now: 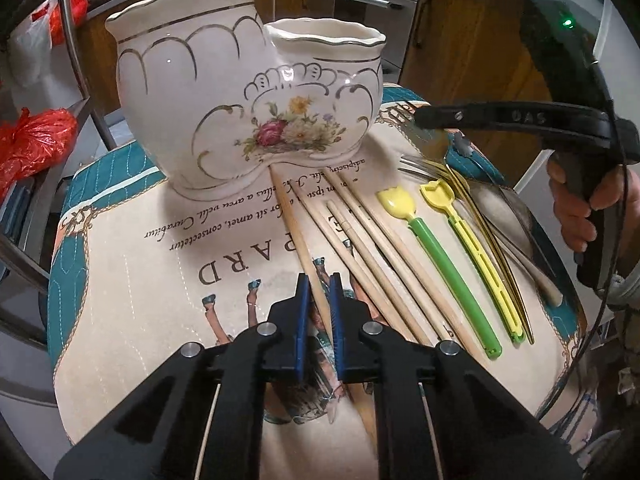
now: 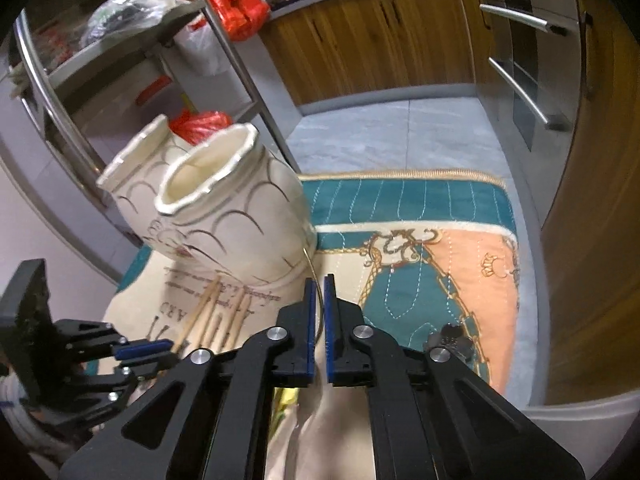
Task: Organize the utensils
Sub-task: 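Grasp a wooden chopstick with the left tool while the right tool grasps a silver fork, then lift the chopstick over the tall vase while the right tool carries the fork over the short vase, then drop the chopstick into the tall vase while the right tool drops the fork in the short vase, then move both tools back down toward the utensils on the mat, then grasp another wooden chopstick with the left tool while the right tool grasps a long silver spoon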
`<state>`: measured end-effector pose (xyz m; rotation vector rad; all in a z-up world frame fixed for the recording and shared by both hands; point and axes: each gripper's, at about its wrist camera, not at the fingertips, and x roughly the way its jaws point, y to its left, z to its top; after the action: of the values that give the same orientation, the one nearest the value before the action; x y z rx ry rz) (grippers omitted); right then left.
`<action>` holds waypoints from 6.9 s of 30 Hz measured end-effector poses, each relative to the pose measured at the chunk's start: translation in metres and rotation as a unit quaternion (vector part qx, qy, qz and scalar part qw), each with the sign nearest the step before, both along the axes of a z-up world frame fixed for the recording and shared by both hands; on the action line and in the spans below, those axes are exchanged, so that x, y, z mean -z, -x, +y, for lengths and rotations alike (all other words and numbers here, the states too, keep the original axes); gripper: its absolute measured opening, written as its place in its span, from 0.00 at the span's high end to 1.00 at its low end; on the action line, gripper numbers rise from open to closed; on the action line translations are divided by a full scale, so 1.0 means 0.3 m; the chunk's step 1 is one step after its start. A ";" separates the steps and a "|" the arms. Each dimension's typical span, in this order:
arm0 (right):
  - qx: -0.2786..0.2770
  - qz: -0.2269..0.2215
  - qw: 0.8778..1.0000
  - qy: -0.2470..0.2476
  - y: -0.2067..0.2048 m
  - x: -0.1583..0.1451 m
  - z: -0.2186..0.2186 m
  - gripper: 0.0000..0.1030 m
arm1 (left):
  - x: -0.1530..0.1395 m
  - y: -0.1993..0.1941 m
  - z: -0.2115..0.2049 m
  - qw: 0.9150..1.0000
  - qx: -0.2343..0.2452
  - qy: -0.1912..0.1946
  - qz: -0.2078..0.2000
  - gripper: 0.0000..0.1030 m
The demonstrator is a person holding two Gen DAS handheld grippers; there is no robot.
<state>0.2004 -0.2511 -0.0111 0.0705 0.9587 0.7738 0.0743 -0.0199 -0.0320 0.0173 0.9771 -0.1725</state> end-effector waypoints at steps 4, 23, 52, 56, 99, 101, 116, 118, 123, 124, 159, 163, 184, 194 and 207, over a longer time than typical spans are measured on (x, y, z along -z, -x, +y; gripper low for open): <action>0.002 -0.033 0.999 0.002 0.050 -0.057 -0.022 0.95 | -0.008 0.011 0.027 1.000 0.009 0.008 -0.009 0.92; 0.012 -0.184 0.983 -0.021 0.371 -0.334 -0.095 0.95 | -0.010 0.080 0.067 0.999 0.046 -0.015 0.020 0.92; 0.028 -0.306 0.952 -0.017 0.400 -0.596 0.010 0.96 | -0.461 0.118 0.181 0.955 0.060 0.065 -0.283 0.94; 0.042 -0.319 0.946 -0.024 0.351 -0.657 0.029 0.96 | -0.549 0.009 0.227 0.942 0.032 0.083 -0.324 0.94; 0.132 -0.243 0.961 0.012 -0.006 -0.398 0.141 0.95 | -0.323 -0.187 0.306 0.958 -0.045 0.037 -0.281 0.61; 0.134 -0.240 0.961 0.009 -0.010 -0.401 0.135 0.94 | -0.334 -0.180 0.311 0.958 -0.050 0.033 -0.281 0.54; 0.154 -0.258 0.953 -0.045 0.089 -0.457 -0.018 0.05 | -0.433 -0.063 0.320 0.954 -0.072 0.024 -0.289 0.06; 0.164 -0.260 0.951 -0.039 0.105 -0.457 -0.040 0.05 | -0.439 -0.043 0.309 0.955 -0.072 0.020 -0.288 0.06; 0.186 -0.249 0.950 -0.010 0.132 -0.437 -0.092 0.05 | -0.442 -0.003 0.289 0.956 -0.074 0.020 -0.283 0.05; 0.190 -0.247 0.950 -0.001 0.137 -0.428 -0.102 0.05 | -0.438 0.002 0.281 0.958 -0.071 0.019 -0.279 0.05; 0.117 -0.145 0.977 0.101 0.299 -0.068 -0.189 0.05 | 0.007 0.082 -0.026 0.998 0.001 -0.023 -0.065 0.08; 0.116 -0.142 0.978 0.100 0.299 -0.062 -0.194 0.05 | 0.018 0.079 -0.022 0.998 -0.010 -0.023 -0.055 0.14; 0.120 -0.105 0.978 0.136 0.268 -0.004 -0.181 0.26 | 0.021 0.032 -0.074 0.999 0.000 -0.041 -0.026 0.61; 0.102 -0.060 0.981 0.154 0.210 0.065 -0.126 0.74 | 0.000 0.031 -0.030 0.999 0.035 -0.033 -0.013 0.92; 0.066 -0.047 0.986 0.146 0.221 0.048 -0.100 0.95 | -0.009 0.091 0.072 0.998 0.057 -0.033 0.009 0.95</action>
<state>0.1340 -0.2812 -0.0254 -0.1559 0.9590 0.5035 0.0470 0.0016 -0.0294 0.1333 0.9992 -0.2447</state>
